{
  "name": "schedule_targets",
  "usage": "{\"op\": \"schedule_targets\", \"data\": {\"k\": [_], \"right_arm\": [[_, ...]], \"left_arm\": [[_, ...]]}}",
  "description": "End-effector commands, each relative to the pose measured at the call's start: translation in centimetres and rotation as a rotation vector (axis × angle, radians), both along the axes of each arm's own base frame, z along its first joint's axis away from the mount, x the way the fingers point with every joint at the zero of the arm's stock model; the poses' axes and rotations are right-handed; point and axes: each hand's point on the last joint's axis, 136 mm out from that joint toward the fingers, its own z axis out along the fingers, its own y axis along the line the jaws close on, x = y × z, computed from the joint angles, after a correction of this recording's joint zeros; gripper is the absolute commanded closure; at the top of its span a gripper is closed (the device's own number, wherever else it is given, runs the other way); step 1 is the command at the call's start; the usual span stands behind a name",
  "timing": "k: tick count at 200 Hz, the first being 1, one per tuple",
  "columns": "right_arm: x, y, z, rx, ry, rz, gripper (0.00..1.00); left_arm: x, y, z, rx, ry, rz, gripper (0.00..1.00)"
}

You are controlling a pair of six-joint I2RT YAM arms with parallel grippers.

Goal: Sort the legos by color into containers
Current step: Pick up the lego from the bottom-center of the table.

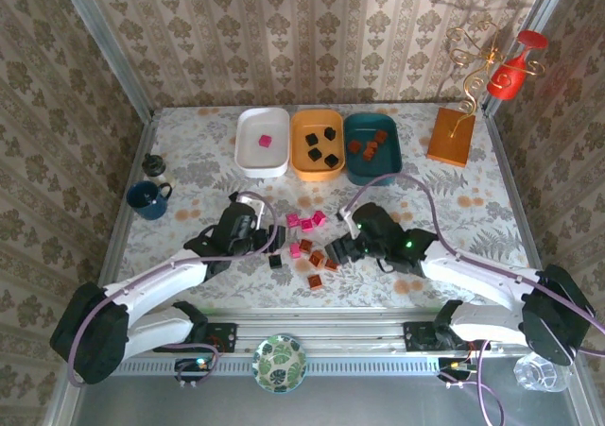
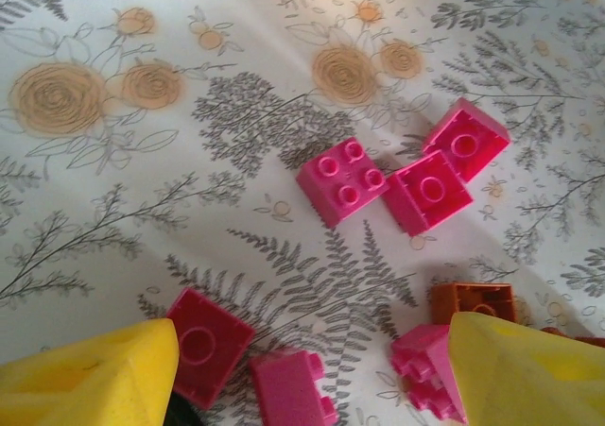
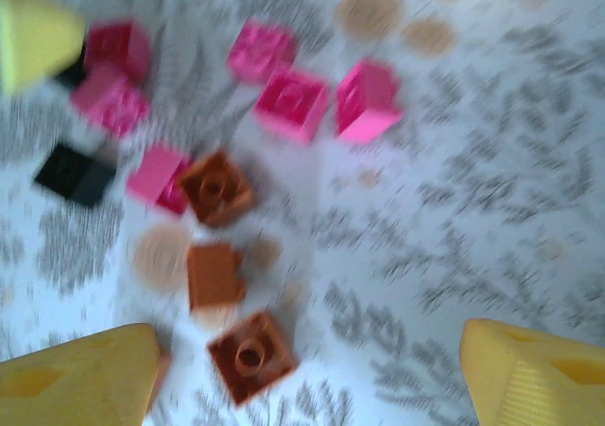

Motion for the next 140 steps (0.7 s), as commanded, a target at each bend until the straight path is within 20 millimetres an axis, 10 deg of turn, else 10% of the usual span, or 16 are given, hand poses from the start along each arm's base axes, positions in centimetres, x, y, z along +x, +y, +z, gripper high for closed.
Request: {"op": "schedule_targets", "data": {"k": [1, 87, 140], "right_arm": [[-1.3, 0.1, -1.9, -0.079, 0.017, 0.075, 0.15], [-3.0, 2.6, -8.2, -0.178, 0.098, 0.145, 0.3], [-1.1, 2.6, -8.8, -0.22, 0.064, 0.109, 0.49]], "left_arm": [[0.5, 0.5, 0.5, -0.02, -0.019, 0.036, 0.23], [0.3, 0.3, 0.8, -0.052, 0.014, 0.009, 0.23], [0.2, 0.1, 1.1, -0.065, 0.019, -0.003, 0.23]]}}
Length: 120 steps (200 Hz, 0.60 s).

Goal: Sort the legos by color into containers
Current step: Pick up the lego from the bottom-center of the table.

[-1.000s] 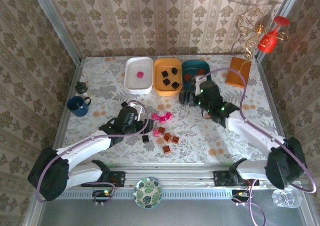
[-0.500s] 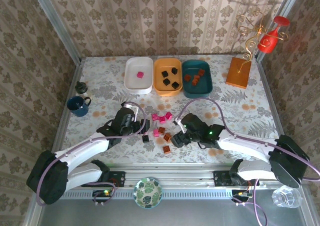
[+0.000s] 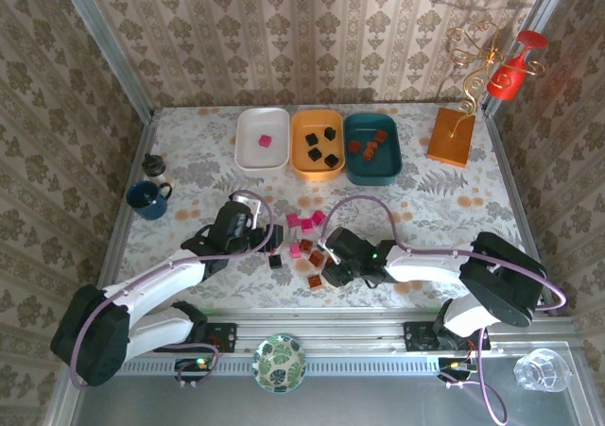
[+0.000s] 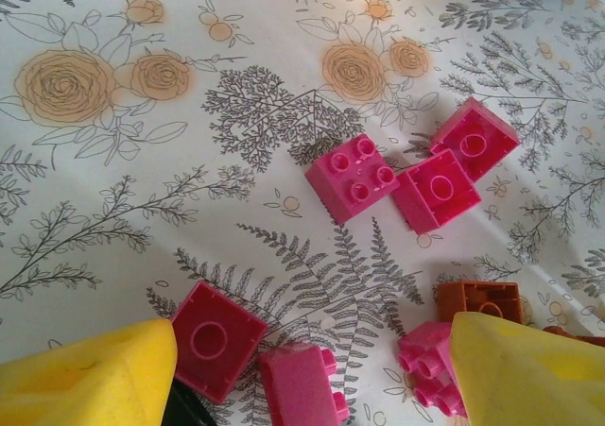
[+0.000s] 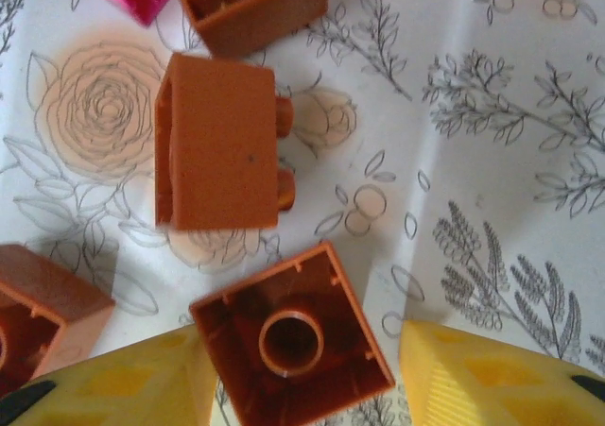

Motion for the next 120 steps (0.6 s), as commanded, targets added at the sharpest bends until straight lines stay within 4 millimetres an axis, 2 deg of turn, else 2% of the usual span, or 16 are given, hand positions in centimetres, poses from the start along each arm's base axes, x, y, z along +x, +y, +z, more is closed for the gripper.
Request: {"op": "schedule_targets", "data": {"k": [1, 38, 64, 99, 102, 120], "right_arm": [[1.3, 0.5, 0.2, -0.005, -0.038, -0.007, 0.49], [2.6, 0.4, 0.6, 0.01, -0.058, -0.04, 0.59], [5.0, -0.1, 2.7, 0.096, -0.093, -0.125, 0.64], [10.6, -2.4, 8.7, 0.325, -0.162, -0.313, 0.67], [11.2, -2.7, 10.1, 0.364, -0.188, -0.33, 0.67], [14.8, -5.5, 13.4, 0.444, -0.245, -0.47, 0.67]], "left_arm": [[0.1, -0.2, 1.2, -0.035, -0.006, 0.002, 0.23], [0.2, -0.2, 1.1, -0.035, -0.005, 0.002, 0.23], [0.3, -0.3, 0.9, -0.035, -0.001, 0.0, 0.23], [0.2, -0.2, 0.9, -0.034, -0.001, 0.005, 0.23], [0.2, -0.2, 0.9, -0.035, 0.0, 0.005, 0.23], [0.1, -0.2, 1.1, -0.04, -0.004, 0.005, 0.23]]}}
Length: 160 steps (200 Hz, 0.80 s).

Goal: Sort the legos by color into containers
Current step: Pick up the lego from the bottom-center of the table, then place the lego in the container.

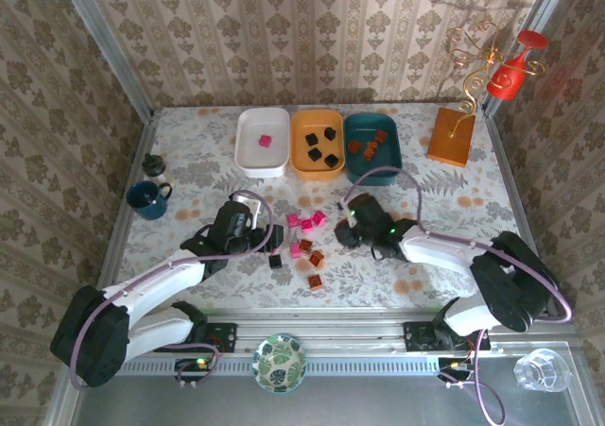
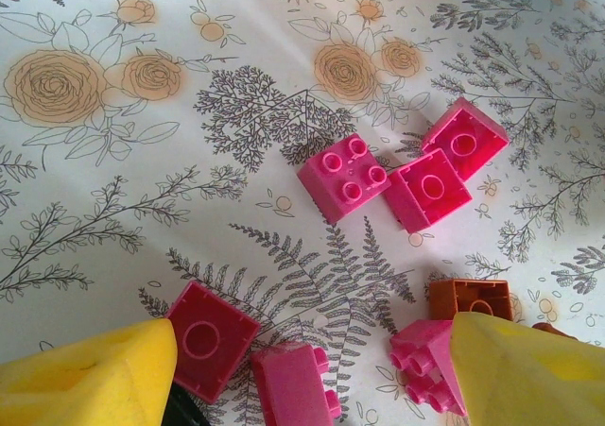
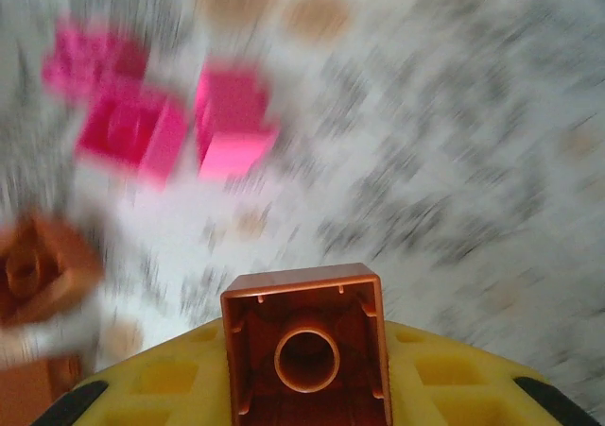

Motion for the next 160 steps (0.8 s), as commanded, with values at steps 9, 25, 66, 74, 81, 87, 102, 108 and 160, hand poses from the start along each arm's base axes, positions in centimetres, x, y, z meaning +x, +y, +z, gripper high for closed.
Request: {"op": "schedule_targets", "data": {"k": [9, 25, 66, 74, 81, 87, 102, 108, 160], "right_arm": [[6.7, -2.7, 8.2, 0.217, -0.152, -0.215, 0.67], [9.7, -5.2, 8.6, 0.218, -0.159, -0.325, 0.68], [16.6, -9.2, 8.0, 0.191, -0.162, -0.487, 0.68], [17.9, -9.5, 7.4, 0.186, -0.151, -0.502, 0.68], [19.0, -9.8, 7.0, 0.182, -0.142, -0.513, 0.68], [19.9, -9.9, 6.5, 0.176, -0.13, -0.521, 0.67], [22.3, -10.1, 5.4, 0.172, -0.097, -0.539, 0.67], [23.1, -10.1, 4.9, 0.164, -0.084, -0.546, 0.66], [27.9, -9.5, 4.3, 0.162, -0.004, -0.525, 0.44]], "left_arm": [[0.1, -0.1, 1.0, -0.036, -0.007, 0.01, 0.23], [0.1, -0.1, 1.0, -0.038, -0.006, 0.008, 0.23], [0.0, -0.4, 1.4, -0.052, -0.007, 0.001, 0.23], [0.0, -0.4, 1.5, -0.056, -0.007, 0.001, 0.23], [0.0, -0.4, 1.6, -0.056, -0.008, 0.001, 0.23], [0.0, -0.4, 1.6, -0.058, -0.008, 0.001, 0.23], [-0.1, -0.4, 1.6, -0.06, -0.007, 0.0, 0.23], [-0.1, -0.5, 1.7, -0.064, -0.006, 0.0, 0.23], [-0.5, -0.6, 1.7, -0.07, 0.007, -0.009, 0.23]]}}
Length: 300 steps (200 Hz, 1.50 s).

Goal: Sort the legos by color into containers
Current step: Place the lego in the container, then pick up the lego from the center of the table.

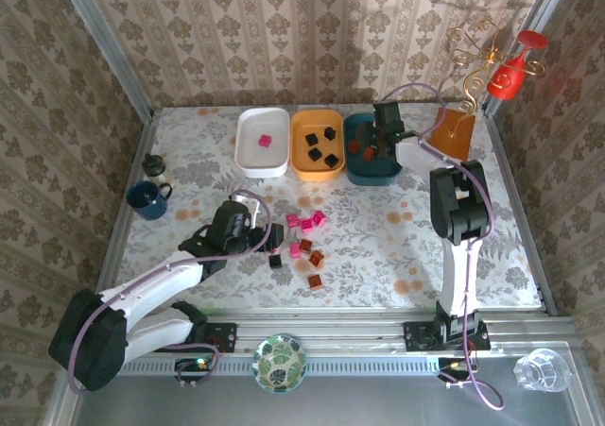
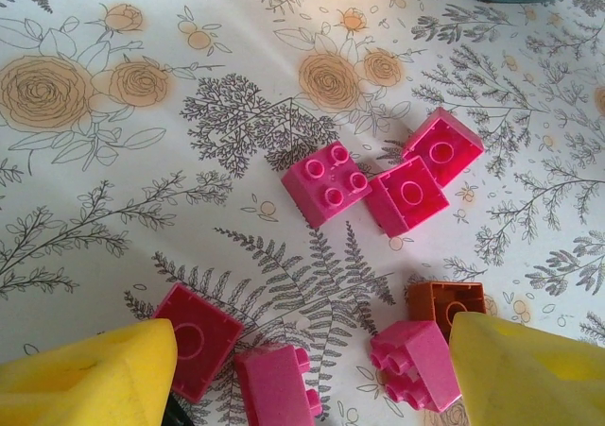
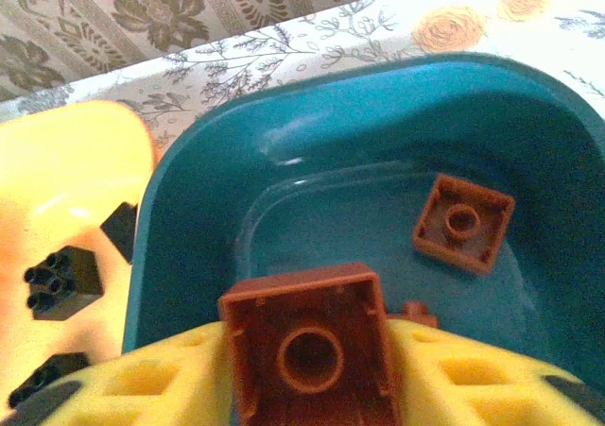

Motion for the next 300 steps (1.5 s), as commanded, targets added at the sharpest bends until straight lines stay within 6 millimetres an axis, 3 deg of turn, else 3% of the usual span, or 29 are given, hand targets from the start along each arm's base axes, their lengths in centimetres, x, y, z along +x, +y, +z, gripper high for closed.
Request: {"op": "schedule_targets", "data": {"k": [1, 32, 53, 89, 121, 125, 158, 202, 300], "right_arm": [[0.4, 0.4, 1.0, 0.017, 0.056, 0.026, 0.43], [-2.1, 0.7, 4.6, 0.038, 0.009, 0.06, 0.28], [-6.6, 2.1, 6.2, 0.052, -0.025, 0.12, 0.25], [-16.2, 5.1, 6.0, 0.009, -0.05, 0.276, 0.2], [-21.4, 6.5, 3.9, -0.067, -0.023, 0.361, 0.18], [-21.9, 6.4, 4.6, -0.066, -0.046, 0.357, 0.18], [-23.4, 5.6, 3.7, -0.049, -0.095, 0.326, 0.17], [-23.8, 5.2, 3.9, -0.057, -0.116, 0.326, 0.17], [-24.2, 4.8, 3.7, -0.064, -0.124, 0.323, 0.16]], "left_arm": [[-0.2, -0.2, 1.0, -0.031, 0.005, -0.002, 0.23], [-0.1, -0.2, 0.8, -0.032, 0.004, 0.004, 0.22], [-0.1, -0.7, 0.7, -0.029, 0.01, -0.02, 0.22], [0.0, -1.5, -0.3, 0.034, 0.033, -0.061, 0.23], [1.3, -2.5, -1.2, 0.094, 0.059, -0.065, 0.25], [1.5, -2.6, -1.3, 0.098, 0.066, -0.062, 0.27], [3.5, -3.6, -2.7, 0.152, 0.106, -0.047, 0.37], [4.7, -4.6, -5.2, 0.224, 0.179, -0.059, 0.44], [5.0, -7.2, -8.1, 0.238, 0.228, -0.078, 0.42]]}}
